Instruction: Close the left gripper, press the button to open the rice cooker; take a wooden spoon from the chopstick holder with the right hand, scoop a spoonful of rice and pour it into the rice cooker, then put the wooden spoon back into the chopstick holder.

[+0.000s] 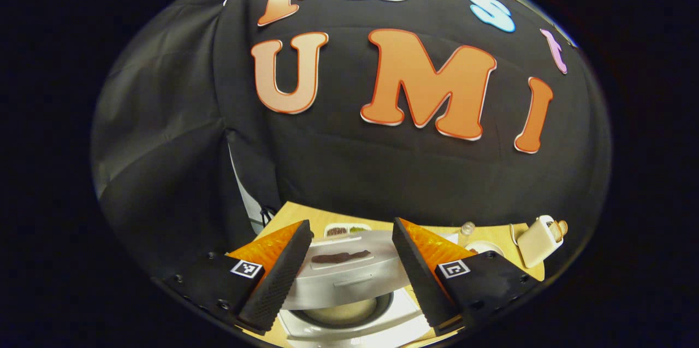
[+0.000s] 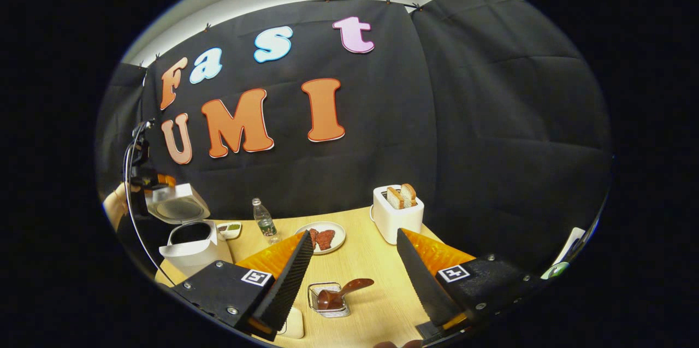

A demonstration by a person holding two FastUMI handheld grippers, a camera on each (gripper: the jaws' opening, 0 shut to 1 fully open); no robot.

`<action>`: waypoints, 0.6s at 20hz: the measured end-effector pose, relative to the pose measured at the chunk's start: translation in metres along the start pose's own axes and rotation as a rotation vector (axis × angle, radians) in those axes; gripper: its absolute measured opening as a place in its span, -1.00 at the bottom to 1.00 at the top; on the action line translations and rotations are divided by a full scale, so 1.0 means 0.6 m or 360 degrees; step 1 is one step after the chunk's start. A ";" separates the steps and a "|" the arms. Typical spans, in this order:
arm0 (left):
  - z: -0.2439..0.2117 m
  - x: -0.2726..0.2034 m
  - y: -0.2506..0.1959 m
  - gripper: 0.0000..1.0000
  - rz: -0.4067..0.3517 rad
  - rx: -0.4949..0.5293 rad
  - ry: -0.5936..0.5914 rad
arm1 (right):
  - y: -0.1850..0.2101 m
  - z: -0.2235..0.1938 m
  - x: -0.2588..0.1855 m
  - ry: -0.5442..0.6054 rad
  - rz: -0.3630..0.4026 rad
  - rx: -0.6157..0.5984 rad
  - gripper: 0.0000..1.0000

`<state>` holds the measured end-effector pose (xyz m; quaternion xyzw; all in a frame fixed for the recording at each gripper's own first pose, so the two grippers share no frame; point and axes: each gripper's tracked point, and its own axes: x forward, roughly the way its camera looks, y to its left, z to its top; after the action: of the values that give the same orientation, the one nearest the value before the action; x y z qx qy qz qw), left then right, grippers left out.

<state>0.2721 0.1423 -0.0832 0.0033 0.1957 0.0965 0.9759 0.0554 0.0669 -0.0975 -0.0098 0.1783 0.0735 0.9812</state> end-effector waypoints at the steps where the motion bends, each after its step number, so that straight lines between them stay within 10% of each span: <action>1: -0.036 -0.004 -0.005 1.00 0.0011 0.0004 0.0051 | -0.005 -0.008 0.001 0.0008 0.0007 0.0004 0.90; 12: -0.170 -0.003 -0.004 1.00 0.0229 0.0041 0.0042 | -0.060 -0.064 -0.019 0.0139 -0.0021 -0.0022 0.90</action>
<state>0.2323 0.1363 -0.1767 0.0286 0.2091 0.1640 0.9636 0.0370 0.0278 -0.1296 -0.0210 0.2203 0.0677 0.9729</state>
